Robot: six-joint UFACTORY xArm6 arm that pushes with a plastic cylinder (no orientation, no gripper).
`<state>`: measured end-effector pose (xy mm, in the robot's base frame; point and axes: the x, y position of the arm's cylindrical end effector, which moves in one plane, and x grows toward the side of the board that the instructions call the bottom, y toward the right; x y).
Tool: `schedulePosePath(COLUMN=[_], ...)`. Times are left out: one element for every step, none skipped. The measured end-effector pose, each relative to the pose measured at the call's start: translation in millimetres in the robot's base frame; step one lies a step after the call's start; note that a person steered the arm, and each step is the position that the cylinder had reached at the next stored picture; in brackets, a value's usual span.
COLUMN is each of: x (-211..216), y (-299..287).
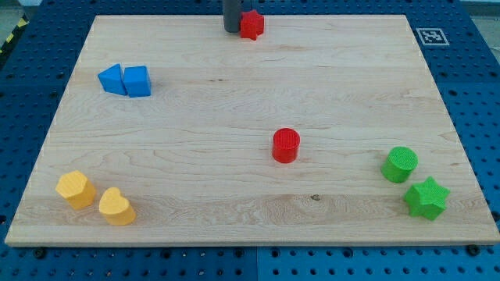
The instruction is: Point at center
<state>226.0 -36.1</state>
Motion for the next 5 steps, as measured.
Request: schedulePosePath(x=[25.9,77.2,123.9,164.2,206.7], y=[0.0,0.6,3.2,3.1,3.1])
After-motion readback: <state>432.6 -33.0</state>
